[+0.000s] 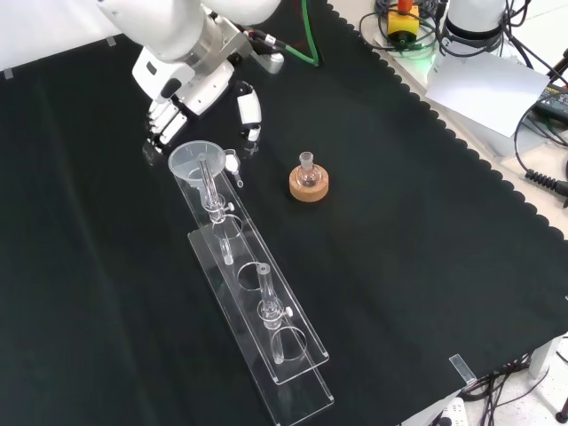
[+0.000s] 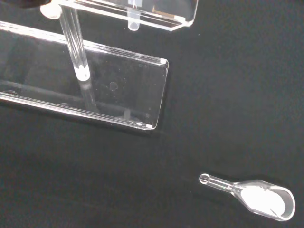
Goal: Pick up the funnel from the transparent funnel stand.
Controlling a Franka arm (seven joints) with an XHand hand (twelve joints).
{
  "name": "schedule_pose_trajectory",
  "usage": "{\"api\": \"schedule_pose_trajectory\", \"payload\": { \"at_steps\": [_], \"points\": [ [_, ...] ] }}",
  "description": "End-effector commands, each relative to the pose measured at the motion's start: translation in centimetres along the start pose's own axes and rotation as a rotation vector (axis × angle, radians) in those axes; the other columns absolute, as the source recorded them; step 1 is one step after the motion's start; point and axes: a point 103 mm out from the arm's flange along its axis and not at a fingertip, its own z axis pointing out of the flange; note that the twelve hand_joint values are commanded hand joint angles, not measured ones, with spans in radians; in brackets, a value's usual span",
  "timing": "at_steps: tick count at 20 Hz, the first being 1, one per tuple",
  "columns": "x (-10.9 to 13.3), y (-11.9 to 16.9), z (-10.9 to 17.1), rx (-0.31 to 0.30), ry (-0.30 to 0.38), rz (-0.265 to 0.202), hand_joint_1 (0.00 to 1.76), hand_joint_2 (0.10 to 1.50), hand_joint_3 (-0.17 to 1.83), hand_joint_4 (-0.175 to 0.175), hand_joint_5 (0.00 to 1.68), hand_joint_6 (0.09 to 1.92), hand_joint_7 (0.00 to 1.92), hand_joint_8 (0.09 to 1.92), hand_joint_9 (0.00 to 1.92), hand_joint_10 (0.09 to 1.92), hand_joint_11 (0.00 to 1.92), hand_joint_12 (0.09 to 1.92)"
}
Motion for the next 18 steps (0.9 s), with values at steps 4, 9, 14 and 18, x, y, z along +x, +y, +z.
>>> {"api": "schedule_pose_trajectory", "payload": {
  "at_steps": [4, 9, 14, 18],
  "points": [
    [0.62, 1.05, 0.67, 0.017, -0.023, -0.010, 0.62, 0.61, 0.51, -0.064, 0.01, 0.09, 0.00, 0.48, 0.18, 0.90, 0.35, 1.47],
    [0.42, 1.25, 0.85, 0.019, -0.024, 0.000, 0.62, 0.61, 0.51, -0.065, 0.02, 0.09, 0.00, 0.49, 0.19, 0.90, 0.36, 1.46],
    [0.49, 1.47, 0.92, 0.012, -0.057, 0.014, 0.62, 0.61, 0.51, -0.065, 0.03, 0.09, 0.00, 0.51, 0.19, 0.90, 0.36, 1.46],
    [0.29, 1.73, 1.02, 0.010, -0.068, -0.006, 0.63, 0.61, 0.51, -0.063, 0.05, 0.09, 0.00, 0.52, 0.20, 0.89, 0.36, 1.46]
  ]
}}
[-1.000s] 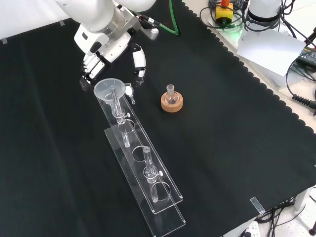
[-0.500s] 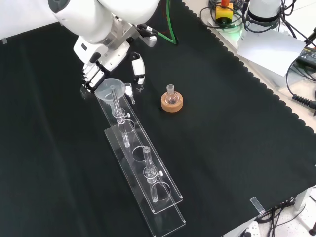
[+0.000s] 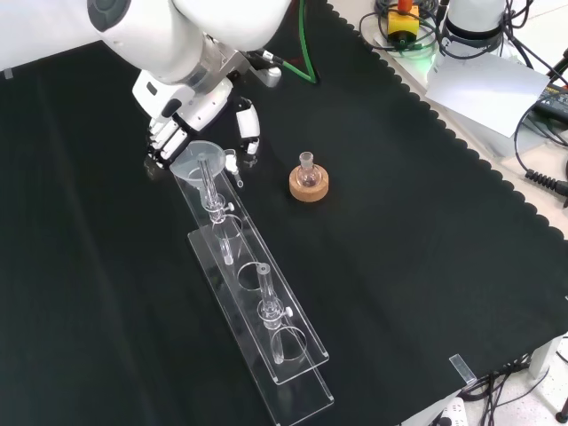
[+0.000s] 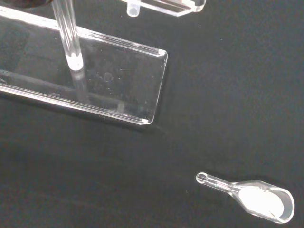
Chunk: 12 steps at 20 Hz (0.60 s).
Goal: Pick up the funnel from the transparent funnel stand.
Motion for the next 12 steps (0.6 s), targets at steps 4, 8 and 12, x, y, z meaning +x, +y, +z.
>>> {"api": "schedule_pose_trajectory", "payload": {
  "at_steps": [4, 8, 12],
  "points": [
    [-0.35, 0.41, -0.17, -0.033, -0.025, -0.004, 0.64, 0.62, 0.52, -0.064, 0.09, 0.09, 0.00, 0.64, 0.30, 0.81, 0.36, 1.46],
    [-0.16, 0.59, -0.17, -0.032, -0.039, 0.001, 0.66, 0.62, 0.53, -0.065, 0.15, 0.09, 0.03, 0.71, 0.42, 0.73, 0.37, 1.44],
    [0.00, 0.85, -0.06, -0.021, -0.059, 0.006, 0.66, 0.62, 0.54, -0.065, 0.17, 0.09, 0.06, 0.72, 0.47, 0.71, 0.37, 1.44]
  ]
}}
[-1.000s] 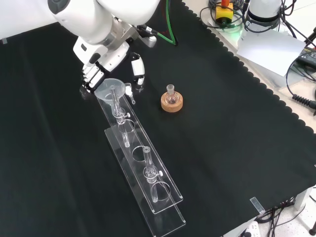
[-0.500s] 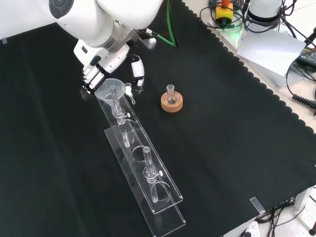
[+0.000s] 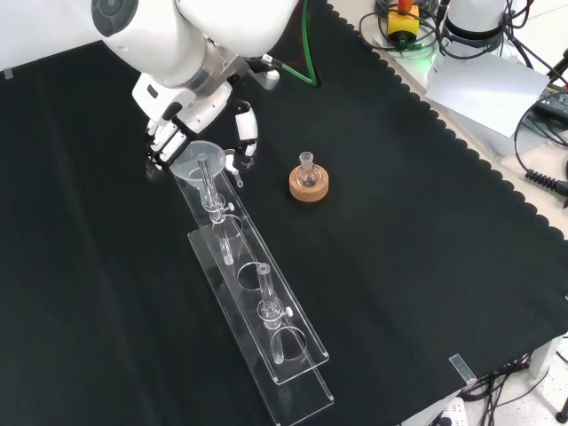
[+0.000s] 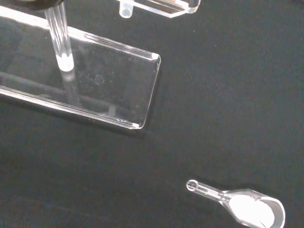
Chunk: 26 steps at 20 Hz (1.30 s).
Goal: Pick up the funnel from the transparent funnel stand.
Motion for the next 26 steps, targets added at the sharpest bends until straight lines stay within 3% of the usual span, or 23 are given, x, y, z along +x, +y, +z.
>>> {"api": "schedule_pose_trajectory", "payload": {
  "at_steps": [1, 4, 6, 9, 13, 19, 23, 26],
  "points": [
    [0.1, 0.4, -0.2, -0.002, -0.029, 0.006, 0.66, 0.62, 0.54, -0.065, 0.17, 0.09, 0.07, 0.73, 0.48, 0.71, 0.37, 1.44],
    [0.2, 0.4, -0.4, -0.031, -0.047, 0.016, 0.66, 0.62, 0.55, -0.062, 0.22, 0.09, 0.12, 0.72, 0.52, 0.68, 0.36, 1.44],
    [0.4, 0.1, -0.7, -0.127, -0.073, 0.020, 0.68, 0.65, 0.56, -0.046, 0.42, 0.09, 0.34, 0.69, 0.66, 0.61, 0.40, 1.40],
    [0.9, -0.2, -1.2, -0.183, -0.139, 0.036, 0.73, 0.68, 0.58, -0.006, 0.71, 0.39, 0.70, 0.60, 0.89, 0.48, 0.52, 1.33],
    [0.8, -1.3, -2.9, -0.254, -0.220, 0.052, 0.78, 0.69, 0.59, 0.028, 0.82, 0.67, 0.85, 0.56, 1.04, 0.41, 0.60, 1.28],
    [-0.3, -4.7, -7.4, -0.205, -0.301, 0.075, 0.81, 0.70, 0.59, 0.041, 0.85, 0.72, 0.87, 0.56, 1.08, 0.40, 0.64, 1.27],
    [-0.9, -7.8, -9.9, -0.156, -0.339, 0.127, 0.81, 0.70, 0.60, 0.038, 0.82, 0.75, 0.86, 0.56, 1.09, 0.39, 0.64, 1.25],
    [-0.8, -10.2, -10.9, -0.161, -0.344, 0.160, 0.80, 0.70, 0.61, 0.037, 0.80, 0.75, 0.86, 0.55, 1.10, 0.38, 0.63, 1.25]
  ]
}}
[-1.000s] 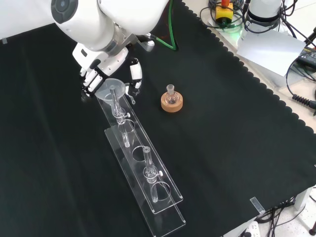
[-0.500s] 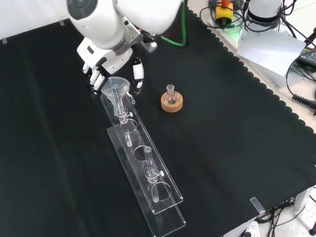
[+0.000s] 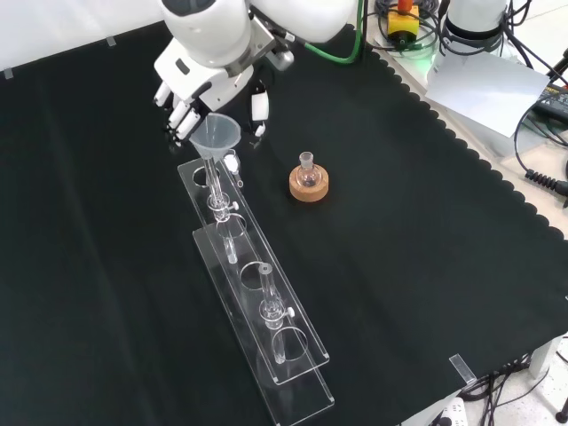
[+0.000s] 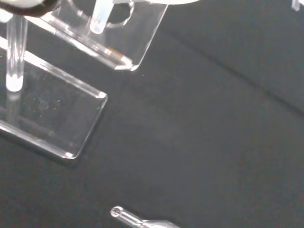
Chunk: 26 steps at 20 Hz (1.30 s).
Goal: Pick up the funnel from the transparent funnel stand.
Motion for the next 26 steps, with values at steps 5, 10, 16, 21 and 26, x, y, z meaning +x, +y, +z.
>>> {"api": "schedule_pose_trajectory", "payload": {
  "at_steps": [5, 10, 16, 21, 26],
  "points": [
    [-3.1, -8.7, -8.8, -0.031, -0.084, 0.132, 0.80, 0.69, 0.62, 0.033, 0.77, 0.79, 0.85, 0.56, 1.11, 0.37, 0.63, 1.26],
    [-2.8, -12.0, -8.9, -0.028, -0.085, 0.145, 0.79, 0.69, 0.63, 0.028, 0.75, 0.79, 0.84, 0.56, 1.11, 0.37, 0.64, 1.25],
    [-1.6, -15.3, -7.6, -0.002, -0.094, 0.154, 0.78, 0.69, 0.63, 0.024, 0.74, 0.80, 0.83, 0.56, 1.10, 0.36, 0.65, 1.25],
    [-1.1, -17.4, -6.0, 0.004, -0.083, 0.139, 0.78, 0.69, 0.64, 0.022, 0.73, 0.81, 0.82, 0.56, 1.10, 0.36, 0.65, 1.24],
    [-0.2, -19.0, -4.2, 0.029, -0.086, 0.133, 0.78, 0.69, 0.64, 0.022, 0.73, 0.82, 0.82, 0.57, 1.10, 0.36, 0.65, 1.24]
  ]
}}
